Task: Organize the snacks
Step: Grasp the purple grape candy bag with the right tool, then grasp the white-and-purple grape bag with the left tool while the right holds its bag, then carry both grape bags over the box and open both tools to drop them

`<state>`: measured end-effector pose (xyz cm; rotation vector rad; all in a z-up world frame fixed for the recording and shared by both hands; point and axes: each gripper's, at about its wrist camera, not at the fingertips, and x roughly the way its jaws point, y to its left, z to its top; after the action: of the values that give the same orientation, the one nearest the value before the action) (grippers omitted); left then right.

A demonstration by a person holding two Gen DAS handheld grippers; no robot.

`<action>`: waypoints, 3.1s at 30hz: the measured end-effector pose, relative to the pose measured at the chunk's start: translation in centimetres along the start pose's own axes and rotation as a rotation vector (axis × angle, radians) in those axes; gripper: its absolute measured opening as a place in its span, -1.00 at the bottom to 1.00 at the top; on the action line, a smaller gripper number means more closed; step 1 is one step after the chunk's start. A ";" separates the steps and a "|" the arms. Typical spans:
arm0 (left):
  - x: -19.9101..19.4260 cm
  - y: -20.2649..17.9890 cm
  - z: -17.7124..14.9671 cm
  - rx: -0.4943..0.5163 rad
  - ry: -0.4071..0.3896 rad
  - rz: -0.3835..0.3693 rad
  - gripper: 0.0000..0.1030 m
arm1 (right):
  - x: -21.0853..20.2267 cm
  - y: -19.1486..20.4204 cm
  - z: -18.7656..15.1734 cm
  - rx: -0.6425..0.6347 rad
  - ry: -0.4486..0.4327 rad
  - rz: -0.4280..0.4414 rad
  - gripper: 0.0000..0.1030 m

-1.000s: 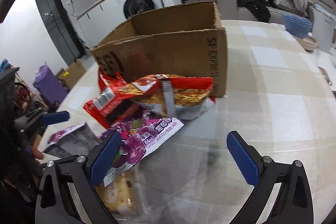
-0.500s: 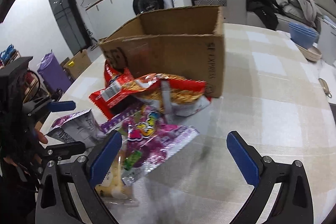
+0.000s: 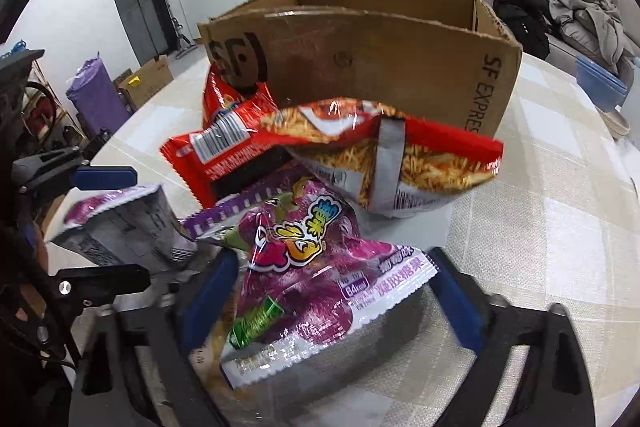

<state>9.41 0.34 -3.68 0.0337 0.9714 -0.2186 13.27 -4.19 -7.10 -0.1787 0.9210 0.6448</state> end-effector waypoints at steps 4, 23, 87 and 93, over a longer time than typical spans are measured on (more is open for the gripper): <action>0.3 -0.1 -0.1 0.004 0.008 -0.004 0.67 | -0.3 -0.1 -0.3 -0.007 -0.006 0.015 0.53; 0.9 0.1 -0.4 0.014 0.026 -0.011 0.67 | -1.7 0.2 -1.5 -0.017 -0.062 0.046 0.10; -8.7 1.2 0.1 -0.039 -0.221 -0.081 -0.79 | -10.9 -0.5 -2.6 -0.020 -0.360 0.152 0.01; -10.0 1.0 0.4 -0.042 -0.269 -0.080 -0.79 | -11.2 -0.7 -2.7 0.001 -0.383 0.138 0.01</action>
<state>4.52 2.97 4.68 -0.0716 0.7099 -0.2685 6.97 -10.77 -0.04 0.0114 0.5676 0.7747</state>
